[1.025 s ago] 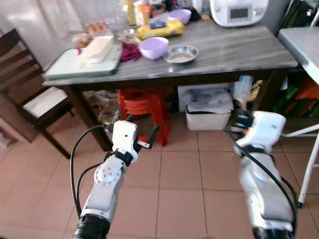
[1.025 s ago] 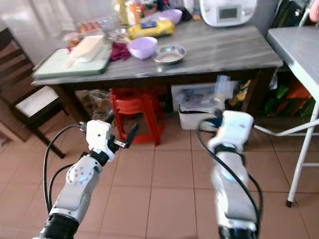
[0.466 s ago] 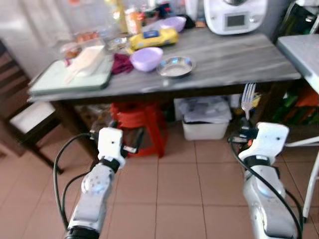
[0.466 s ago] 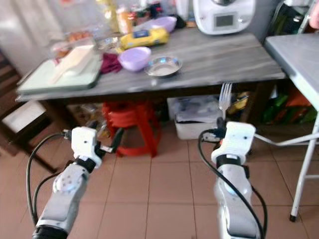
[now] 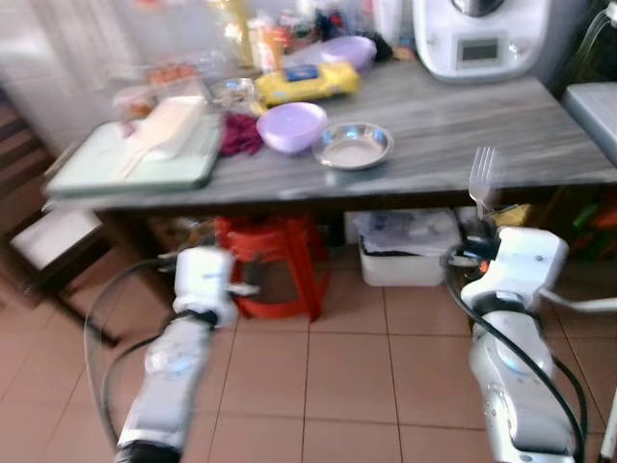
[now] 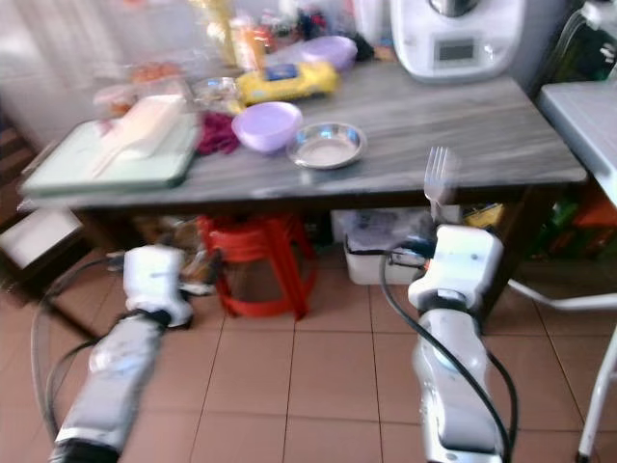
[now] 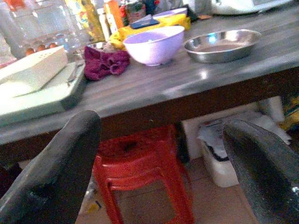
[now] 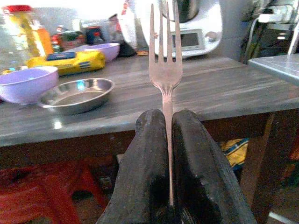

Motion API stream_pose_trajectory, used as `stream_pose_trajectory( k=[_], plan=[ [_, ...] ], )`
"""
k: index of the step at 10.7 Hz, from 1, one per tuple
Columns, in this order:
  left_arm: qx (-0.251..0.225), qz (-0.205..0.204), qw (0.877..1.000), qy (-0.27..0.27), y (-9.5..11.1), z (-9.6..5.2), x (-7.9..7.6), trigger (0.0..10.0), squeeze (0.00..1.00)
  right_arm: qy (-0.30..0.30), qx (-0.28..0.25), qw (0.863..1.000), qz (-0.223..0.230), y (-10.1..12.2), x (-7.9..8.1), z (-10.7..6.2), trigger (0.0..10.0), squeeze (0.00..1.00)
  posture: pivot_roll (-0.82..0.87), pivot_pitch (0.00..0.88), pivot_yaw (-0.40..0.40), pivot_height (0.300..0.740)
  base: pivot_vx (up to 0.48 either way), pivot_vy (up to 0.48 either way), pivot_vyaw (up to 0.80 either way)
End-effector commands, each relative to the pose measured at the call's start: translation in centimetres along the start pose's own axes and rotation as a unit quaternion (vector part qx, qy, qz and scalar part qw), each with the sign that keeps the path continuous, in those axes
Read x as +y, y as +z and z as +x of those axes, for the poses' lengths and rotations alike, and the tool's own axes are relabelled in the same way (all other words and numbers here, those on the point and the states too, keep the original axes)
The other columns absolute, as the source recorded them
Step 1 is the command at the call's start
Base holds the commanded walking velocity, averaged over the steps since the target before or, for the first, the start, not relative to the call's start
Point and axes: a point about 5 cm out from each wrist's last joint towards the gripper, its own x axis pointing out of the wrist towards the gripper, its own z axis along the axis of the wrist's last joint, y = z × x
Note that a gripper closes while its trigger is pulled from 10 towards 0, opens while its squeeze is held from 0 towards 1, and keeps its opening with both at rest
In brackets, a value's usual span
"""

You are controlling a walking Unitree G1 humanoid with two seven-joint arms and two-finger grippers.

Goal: Setting the table

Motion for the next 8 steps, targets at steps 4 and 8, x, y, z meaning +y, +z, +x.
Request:
stream_pose_trajectory(
  k=[4,8],
  plan=[
    [0.007,0.005,1.000,-0.005,0.1,-1.4,0.4,10.0,0.00,-0.004,-0.001,1.000,0.000,0.1,-0.6,0.0,10.0,0.00,-0.15,0.056,0.116,0.740,0.362,0.000,0.00],
    [0.013,0.001,1.000,-0.010,0.1,-1.8,0.1,10.0,0.00,0.000,-0.003,1.000,0.001,0.1,-0.3,0.3,10.0,0.00,-0.15,0.050,0.116,0.740,0.363,0.000,0.00]
  ],
)
